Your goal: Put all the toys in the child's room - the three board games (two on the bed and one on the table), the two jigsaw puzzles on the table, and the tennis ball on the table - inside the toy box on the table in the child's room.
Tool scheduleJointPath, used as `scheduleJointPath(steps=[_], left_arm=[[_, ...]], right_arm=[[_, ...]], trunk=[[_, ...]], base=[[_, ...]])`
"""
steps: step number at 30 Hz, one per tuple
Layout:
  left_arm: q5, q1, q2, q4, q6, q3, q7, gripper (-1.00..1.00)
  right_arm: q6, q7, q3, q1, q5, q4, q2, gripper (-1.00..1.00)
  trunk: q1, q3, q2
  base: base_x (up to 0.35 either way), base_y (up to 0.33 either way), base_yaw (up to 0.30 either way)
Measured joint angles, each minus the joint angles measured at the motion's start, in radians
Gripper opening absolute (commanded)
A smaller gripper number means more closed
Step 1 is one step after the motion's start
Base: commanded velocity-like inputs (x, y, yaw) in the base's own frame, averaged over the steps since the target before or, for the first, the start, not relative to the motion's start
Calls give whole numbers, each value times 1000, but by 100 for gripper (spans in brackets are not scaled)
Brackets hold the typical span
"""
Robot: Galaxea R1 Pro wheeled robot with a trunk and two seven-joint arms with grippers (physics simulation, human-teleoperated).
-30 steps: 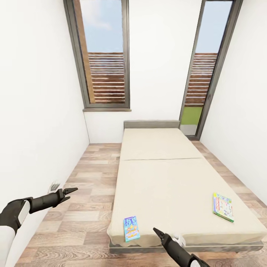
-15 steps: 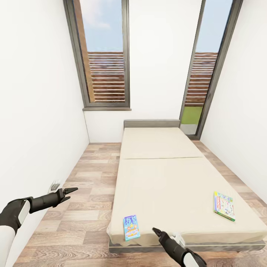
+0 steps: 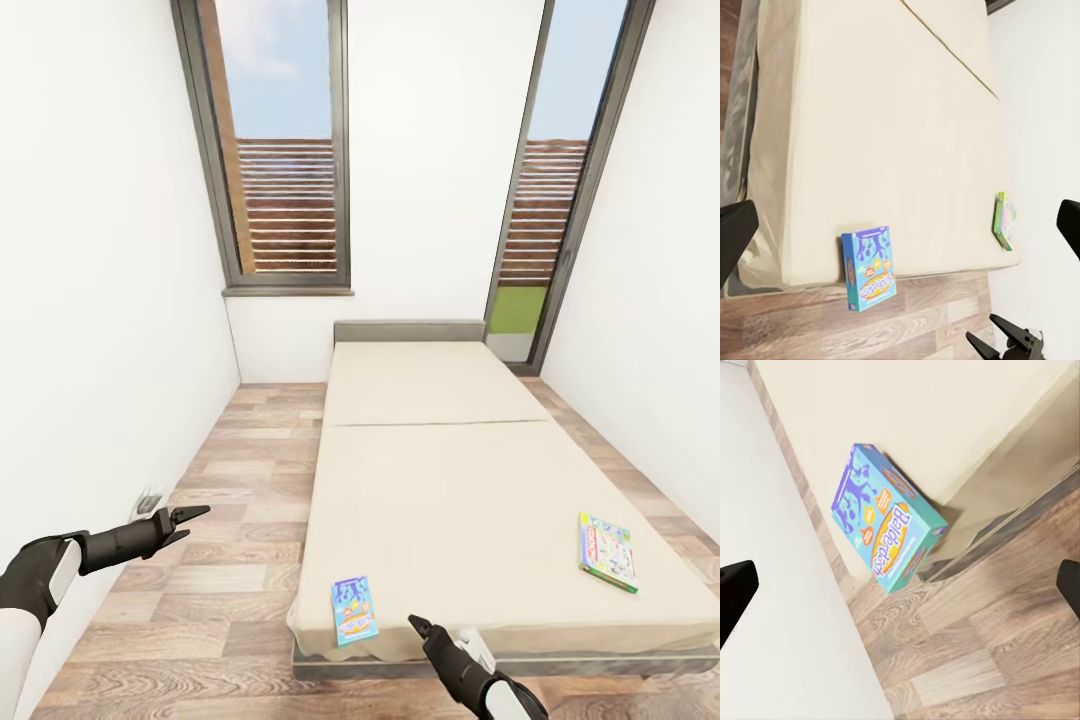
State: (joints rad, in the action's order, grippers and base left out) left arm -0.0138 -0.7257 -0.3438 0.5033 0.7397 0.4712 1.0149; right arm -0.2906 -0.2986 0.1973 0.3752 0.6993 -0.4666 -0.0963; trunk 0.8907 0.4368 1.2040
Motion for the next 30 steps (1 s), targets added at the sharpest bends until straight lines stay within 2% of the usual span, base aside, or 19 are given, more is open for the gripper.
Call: scheduleJointPath(steps=[7,13,15,30], left_arm=[[0,0,0,0,0,0,0,100],[0,1,0,0,0,0,0,100],[0,0,0,0,0,0,0,100],[0,0,0,0,5,0,2,100]], right_arm=[[-30,1,0,2,10,3,-17,100],[-107,2,-1,24,13,4,-31,100],[-143,3,-1,42,13,10,-33,100],[-274,-4,4,86,31,51,-37,100]], trunk=[[27,22,49],[50,41,91],[58,47,105],[115,94,210]], base=[[0,0,0],[0,0,0],[0,0,0],[0,0,0]])
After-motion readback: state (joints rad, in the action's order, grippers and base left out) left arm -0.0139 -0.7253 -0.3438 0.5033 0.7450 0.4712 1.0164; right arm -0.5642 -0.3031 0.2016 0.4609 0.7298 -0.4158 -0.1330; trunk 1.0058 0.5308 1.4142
